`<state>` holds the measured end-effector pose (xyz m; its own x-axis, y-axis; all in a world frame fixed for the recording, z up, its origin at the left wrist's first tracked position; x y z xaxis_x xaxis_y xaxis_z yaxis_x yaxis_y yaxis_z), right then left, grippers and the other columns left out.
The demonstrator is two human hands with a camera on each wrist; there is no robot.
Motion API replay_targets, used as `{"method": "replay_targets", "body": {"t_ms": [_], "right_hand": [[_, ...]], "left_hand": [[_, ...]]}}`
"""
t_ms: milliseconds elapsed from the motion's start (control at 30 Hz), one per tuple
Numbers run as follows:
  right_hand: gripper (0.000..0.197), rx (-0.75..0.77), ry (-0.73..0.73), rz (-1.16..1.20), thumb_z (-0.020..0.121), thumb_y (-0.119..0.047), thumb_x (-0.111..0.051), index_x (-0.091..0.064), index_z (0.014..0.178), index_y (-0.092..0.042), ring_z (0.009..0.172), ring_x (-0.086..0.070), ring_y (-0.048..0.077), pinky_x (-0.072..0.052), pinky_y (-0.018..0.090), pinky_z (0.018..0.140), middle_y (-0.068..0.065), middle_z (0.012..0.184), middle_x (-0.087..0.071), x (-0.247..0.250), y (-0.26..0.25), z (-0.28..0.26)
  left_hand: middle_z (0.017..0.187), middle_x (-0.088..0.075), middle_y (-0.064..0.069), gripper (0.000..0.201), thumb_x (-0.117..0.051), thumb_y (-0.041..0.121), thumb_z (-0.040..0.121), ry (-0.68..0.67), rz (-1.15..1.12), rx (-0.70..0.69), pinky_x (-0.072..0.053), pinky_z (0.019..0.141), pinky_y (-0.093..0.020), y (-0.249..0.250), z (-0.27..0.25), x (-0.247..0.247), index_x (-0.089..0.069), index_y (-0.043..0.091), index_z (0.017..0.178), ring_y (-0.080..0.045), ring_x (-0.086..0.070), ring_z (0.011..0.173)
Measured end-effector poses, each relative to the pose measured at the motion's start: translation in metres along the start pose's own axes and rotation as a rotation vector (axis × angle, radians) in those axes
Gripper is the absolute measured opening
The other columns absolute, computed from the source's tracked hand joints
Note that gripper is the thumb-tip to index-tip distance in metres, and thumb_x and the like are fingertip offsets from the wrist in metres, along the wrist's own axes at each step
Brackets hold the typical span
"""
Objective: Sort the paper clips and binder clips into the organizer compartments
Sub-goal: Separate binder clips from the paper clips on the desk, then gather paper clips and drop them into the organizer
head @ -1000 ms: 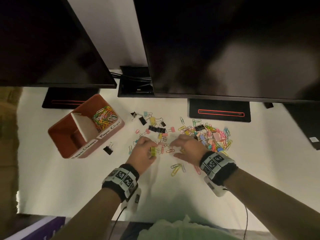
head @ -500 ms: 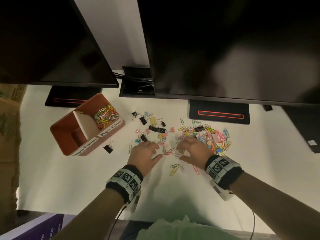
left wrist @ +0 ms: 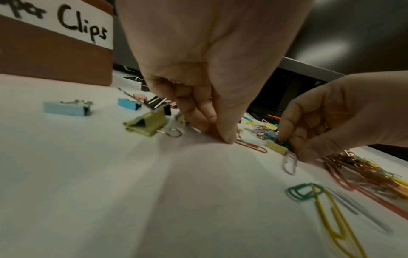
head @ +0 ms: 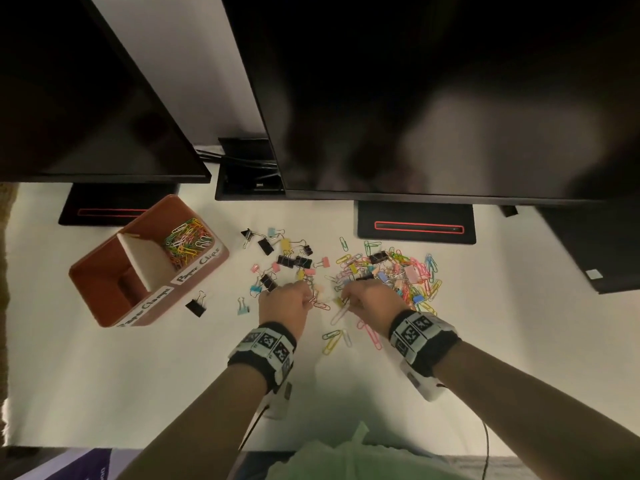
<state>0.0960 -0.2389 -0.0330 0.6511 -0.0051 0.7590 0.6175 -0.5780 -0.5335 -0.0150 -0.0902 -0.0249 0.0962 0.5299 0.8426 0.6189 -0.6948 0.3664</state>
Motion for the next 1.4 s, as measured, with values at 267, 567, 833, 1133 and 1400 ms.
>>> {"method": "replay_targets", "body": {"t_ms": [267,567,833,1133,1400], "right_hand": [[0.02,0.203,-0.108,-0.131,0.088,-0.027,-0.057,-0.065,0.106,-0.023,0.102,-0.054,0.018,-0.048,0.037,0.088,0.001,0.107,-0.061,0.001,-0.002,-0.005],[0.009,0.165,-0.142,-0.156,0.086,-0.024,-0.059,-0.067,0.089,-0.02,0.094,-0.053,0.017,-0.047,0.032,0.084,-0.002,0.099,-0.061,0.003,0.0,-0.006],[0.026,0.087,-0.225,0.012,0.087,-0.022,-0.063,-0.058,0.112,-0.019,0.078,-0.056,0.009,-0.049,0.024,0.077,-0.002,0.095,-0.067,0.024,0.025,-0.024],[0.044,0.114,-0.331,-0.101,0.088,-0.02,-0.06,-0.05,0.13,-0.031,0.089,-0.061,0.013,-0.052,0.026,0.085,-0.003,0.102,-0.067,0.011,0.034,-0.045],[0.021,0.111,-0.187,-0.144,0.087,-0.038,-0.059,-0.068,0.095,-0.02,0.087,-0.055,0.013,-0.053,0.033,0.077,-0.003,0.095,-0.062,0.008,0.025,-0.035]], "left_hand": [[0.089,-0.05,0.006,0.02,-0.058,0.008,0.086,-0.002,-0.193,-0.117,-0.051,0.086,-0.031,-0.022,-0.009,0.011,-0.066,0.014,0.104,-0.012,-0.054,0.081],[0.101,-0.064,-0.001,0.033,-0.06,0.015,0.085,-0.072,-0.104,-0.25,-0.048,0.09,-0.036,0.003,-0.009,-0.003,-0.06,0.021,0.118,-0.016,-0.058,0.089],[0.105,-0.06,0.006,0.017,-0.051,0.031,0.091,-0.054,0.147,-0.235,-0.036,0.091,-0.035,0.006,0.004,-0.011,-0.062,0.026,0.103,-0.018,-0.052,0.105],[0.109,-0.059,0.008,0.018,-0.044,0.033,0.094,-0.105,0.295,-0.241,-0.03,0.096,-0.036,0.007,0.006,-0.007,-0.058,0.026,0.103,-0.015,-0.05,0.106],[0.113,-0.058,0.006,0.019,-0.045,0.032,0.094,-0.144,0.343,-0.205,-0.03,0.097,-0.038,0.013,0.005,-0.005,-0.058,0.024,0.106,-0.017,-0.047,0.111]]}}
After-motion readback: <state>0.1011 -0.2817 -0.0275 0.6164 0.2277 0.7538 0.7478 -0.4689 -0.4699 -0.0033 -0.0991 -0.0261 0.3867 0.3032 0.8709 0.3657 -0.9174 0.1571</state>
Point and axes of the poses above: each hand's wrist, its own z-axis towards the middle knuckle, its own x-axis out of the back of the hand, y = z × x, the point moved 1 cm from there along z, towards the middle knuckle
